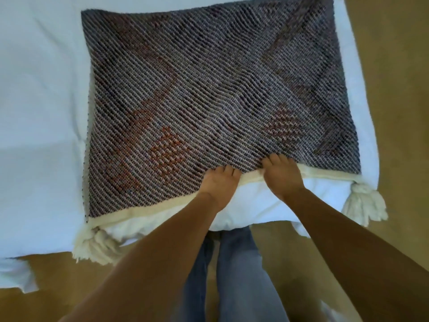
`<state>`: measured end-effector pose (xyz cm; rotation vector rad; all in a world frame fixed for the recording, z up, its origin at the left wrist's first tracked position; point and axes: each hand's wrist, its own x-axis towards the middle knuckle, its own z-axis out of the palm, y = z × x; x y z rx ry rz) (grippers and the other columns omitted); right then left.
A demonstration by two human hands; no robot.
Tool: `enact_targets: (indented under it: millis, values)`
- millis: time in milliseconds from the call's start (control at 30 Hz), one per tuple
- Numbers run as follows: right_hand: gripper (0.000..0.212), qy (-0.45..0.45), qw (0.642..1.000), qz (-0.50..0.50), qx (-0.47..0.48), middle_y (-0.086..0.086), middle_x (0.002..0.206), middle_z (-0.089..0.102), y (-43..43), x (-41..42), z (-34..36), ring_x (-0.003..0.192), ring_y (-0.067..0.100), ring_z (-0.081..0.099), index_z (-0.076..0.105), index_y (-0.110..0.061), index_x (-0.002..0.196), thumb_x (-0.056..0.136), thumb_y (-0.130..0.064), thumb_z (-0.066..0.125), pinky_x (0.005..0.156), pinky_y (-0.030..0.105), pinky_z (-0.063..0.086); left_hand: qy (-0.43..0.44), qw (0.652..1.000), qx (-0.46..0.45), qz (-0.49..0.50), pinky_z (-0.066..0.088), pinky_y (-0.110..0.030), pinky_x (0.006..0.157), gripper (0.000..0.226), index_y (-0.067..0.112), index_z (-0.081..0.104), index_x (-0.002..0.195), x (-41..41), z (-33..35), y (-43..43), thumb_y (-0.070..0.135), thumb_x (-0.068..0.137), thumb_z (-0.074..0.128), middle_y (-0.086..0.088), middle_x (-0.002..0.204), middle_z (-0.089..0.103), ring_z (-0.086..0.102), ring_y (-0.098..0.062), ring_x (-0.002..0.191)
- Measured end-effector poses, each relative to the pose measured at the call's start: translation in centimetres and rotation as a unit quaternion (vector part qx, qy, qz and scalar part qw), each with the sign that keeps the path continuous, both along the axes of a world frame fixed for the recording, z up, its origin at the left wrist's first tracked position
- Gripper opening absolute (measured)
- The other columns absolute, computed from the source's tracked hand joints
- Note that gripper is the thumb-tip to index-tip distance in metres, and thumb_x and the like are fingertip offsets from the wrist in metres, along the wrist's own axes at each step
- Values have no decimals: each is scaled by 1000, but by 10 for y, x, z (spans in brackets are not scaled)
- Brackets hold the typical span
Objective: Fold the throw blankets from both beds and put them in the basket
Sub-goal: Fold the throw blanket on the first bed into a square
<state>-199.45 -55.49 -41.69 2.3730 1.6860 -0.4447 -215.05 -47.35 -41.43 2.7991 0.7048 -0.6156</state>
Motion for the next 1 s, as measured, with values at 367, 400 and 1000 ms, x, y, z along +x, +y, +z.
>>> enact_targets:
  millis: [367,400,1000]
  values:
    - [31,198,965,54,-165,10,117,57,0,23,-1,108,28,53,53,-11,112,82,-18,52,81,30,43,127,992,-14,10,45,-36,84,33,11,44,123,46,-1,-6,21,91,46,-9,121,55,56,-26,106]
    - [25,220,962,48,-156,10,111,59,1,28,1,102,28,56,54,-12,105,82,-19,52,74,28,41,120,992,-29,24,45,-36,84,33,12,44,121,52,3,-5,23,91,45,-8,119,56,57,-25,105]
    - [13,227,963,143,-20,11,99,59,138,24,38,90,27,56,51,-9,90,89,-21,47,67,29,37,54,966,-12,251,38,-32,68,23,12,49,107,38,33,118,28,92,43,-9,109,60,60,-28,97]
